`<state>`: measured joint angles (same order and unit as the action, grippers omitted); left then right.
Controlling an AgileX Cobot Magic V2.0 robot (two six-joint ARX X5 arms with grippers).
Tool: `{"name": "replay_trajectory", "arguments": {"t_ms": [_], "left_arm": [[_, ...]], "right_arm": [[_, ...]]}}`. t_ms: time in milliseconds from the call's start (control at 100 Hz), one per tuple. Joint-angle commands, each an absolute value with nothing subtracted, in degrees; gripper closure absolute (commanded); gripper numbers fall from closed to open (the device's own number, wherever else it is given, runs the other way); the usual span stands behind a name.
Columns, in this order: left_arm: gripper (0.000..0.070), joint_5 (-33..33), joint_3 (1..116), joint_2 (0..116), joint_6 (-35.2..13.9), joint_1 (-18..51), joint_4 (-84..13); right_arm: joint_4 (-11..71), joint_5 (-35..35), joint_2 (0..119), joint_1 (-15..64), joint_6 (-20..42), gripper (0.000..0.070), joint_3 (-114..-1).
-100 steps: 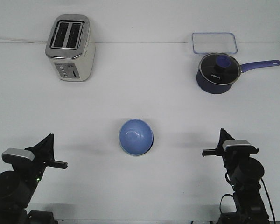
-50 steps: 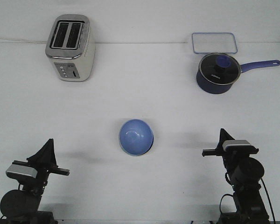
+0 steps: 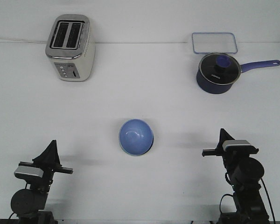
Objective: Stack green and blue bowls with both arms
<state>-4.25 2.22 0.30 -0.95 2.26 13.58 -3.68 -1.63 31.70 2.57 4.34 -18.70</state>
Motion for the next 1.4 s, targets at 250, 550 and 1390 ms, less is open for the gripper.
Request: {"name": "replay_trajectory", "arguments": {"t_ms": [250,550,1390], "left_arm": [[0.0688,-4.0,0.8,0.2,-0.5,2.1,16.8],[0.0688,-4.0,0.8,0.2,-0.9,2.1,16.3],[0.0688,-4.0,0.8,0.2,-0.9,2.1,16.3]], "right_arm": [[-4.3,-1.5,31.9,2.7,4.7,0.0692,-18.7],[-4.3,-1.5,31.9,2.7,4.7,0.0692,-18.7],[-4.2,-1.4,25.9,2.7,4.7,0.0692,-18.6]]}}
